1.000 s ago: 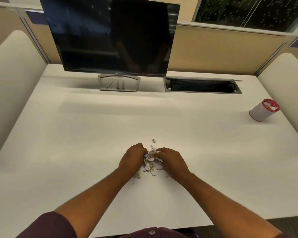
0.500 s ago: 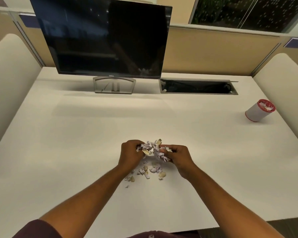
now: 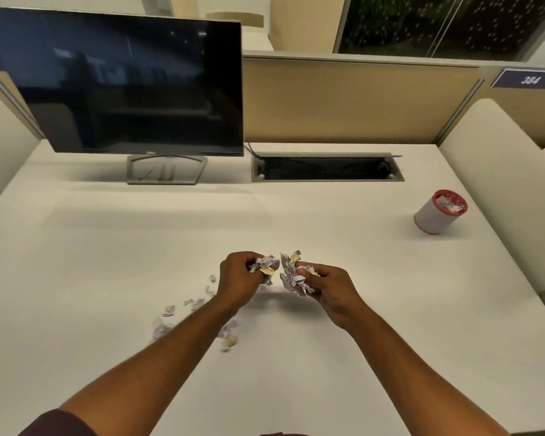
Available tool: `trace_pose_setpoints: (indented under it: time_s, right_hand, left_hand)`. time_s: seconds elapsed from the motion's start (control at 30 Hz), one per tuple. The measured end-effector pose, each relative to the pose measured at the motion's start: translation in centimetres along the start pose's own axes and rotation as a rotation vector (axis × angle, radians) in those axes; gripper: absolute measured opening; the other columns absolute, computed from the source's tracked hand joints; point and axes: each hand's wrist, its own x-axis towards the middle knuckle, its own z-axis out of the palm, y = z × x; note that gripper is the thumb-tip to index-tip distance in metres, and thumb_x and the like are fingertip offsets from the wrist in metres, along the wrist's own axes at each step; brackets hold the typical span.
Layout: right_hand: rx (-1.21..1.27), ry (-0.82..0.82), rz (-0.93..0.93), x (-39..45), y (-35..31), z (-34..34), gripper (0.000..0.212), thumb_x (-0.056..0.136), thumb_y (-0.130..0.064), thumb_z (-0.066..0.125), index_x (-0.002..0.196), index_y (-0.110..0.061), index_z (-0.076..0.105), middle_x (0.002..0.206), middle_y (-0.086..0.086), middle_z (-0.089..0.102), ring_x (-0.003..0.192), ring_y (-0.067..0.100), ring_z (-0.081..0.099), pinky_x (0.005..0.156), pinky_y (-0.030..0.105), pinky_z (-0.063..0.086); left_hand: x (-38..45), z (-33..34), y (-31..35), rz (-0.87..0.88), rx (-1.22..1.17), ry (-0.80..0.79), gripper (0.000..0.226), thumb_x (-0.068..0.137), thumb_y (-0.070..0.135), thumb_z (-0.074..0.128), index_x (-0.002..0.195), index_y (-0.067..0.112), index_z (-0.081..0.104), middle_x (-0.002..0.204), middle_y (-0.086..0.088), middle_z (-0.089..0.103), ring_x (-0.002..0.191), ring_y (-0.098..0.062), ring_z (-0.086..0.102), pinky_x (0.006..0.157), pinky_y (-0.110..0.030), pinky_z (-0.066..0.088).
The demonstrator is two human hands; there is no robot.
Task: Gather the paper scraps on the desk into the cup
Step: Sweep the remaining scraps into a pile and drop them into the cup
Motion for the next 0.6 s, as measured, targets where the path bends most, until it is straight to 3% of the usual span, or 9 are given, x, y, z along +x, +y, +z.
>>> trace_pose_setpoints:
  time_s: [0.1, 0.27, 0.4, 0.6]
  right_hand:
    - [-0.001, -0.021, -0.001, 0.5, -2.3, -4.5, 0.028, 0.084, -0.007, 0.076, 0.109, 0.007, 0.074, 0.101, 0.021, 0.075, 0.076, 0.027, 0.07, 0.062, 0.03, 0.055]
    - [-0.024, -0.039, -0.016, 1.1, -6.0, -11.7, 0.03, 0.079, -0.012, 0.078, 0.105, 0.003, 0.077, 0.099, 0.02, 0.076, 0.075, 0.025, 0.07, 0.062, 0.029, 0.055]
    - [-0.03, -0.019, -0.011, 1.5, -8.7, -16.5, 0.022, 0.088, -0.005, 0.073, 0.108, 0.003, 0.076, 0.102, 0.021, 0.077, 0.077, 0.026, 0.071, 0.064, 0.029, 0.056]
    - [-0.018, 0.017, -0.038, 2.3, -12.8, -21.9, 0.025, 0.089, -0.007, 0.072, 0.113, 0.002, 0.075, 0.106, 0.02, 0.076, 0.078, 0.025, 0.07, 0.066, 0.03, 0.055]
  left_hand:
    - [0.2, 4.1, 2.3, 0.004, -0.038, -0.007, 0.015, 0.074, 0.031, 0.087, 0.08, 0.02, 0.078, 0.067, 0.001, 0.075, 0.066, -0.016, 0.074, 0.069, -0.029, 0.059]
    - [0.9, 11.0, 6.3, 0.01, -0.02, -0.004, 0.009, 0.075, 0.017, 0.084, 0.082, 0.017, 0.078, 0.067, -0.001, 0.075, 0.065, -0.018, 0.074, 0.074, -0.039, 0.062]
    - [1.8, 16.0, 9.5, 0.038, -0.008, -0.024, 0.008, 0.076, 0.018, 0.083, 0.082, 0.017, 0.077, 0.065, 0.0, 0.075, 0.063, -0.016, 0.074, 0.071, -0.033, 0.06]
    - [4.3, 22.1, 14.1, 0.109, 0.062, -0.057, 0.006, 0.077, 0.01, 0.08, 0.08, 0.016, 0.077, 0.066, 0.002, 0.074, 0.065, -0.015, 0.073, 0.067, -0.031, 0.06]
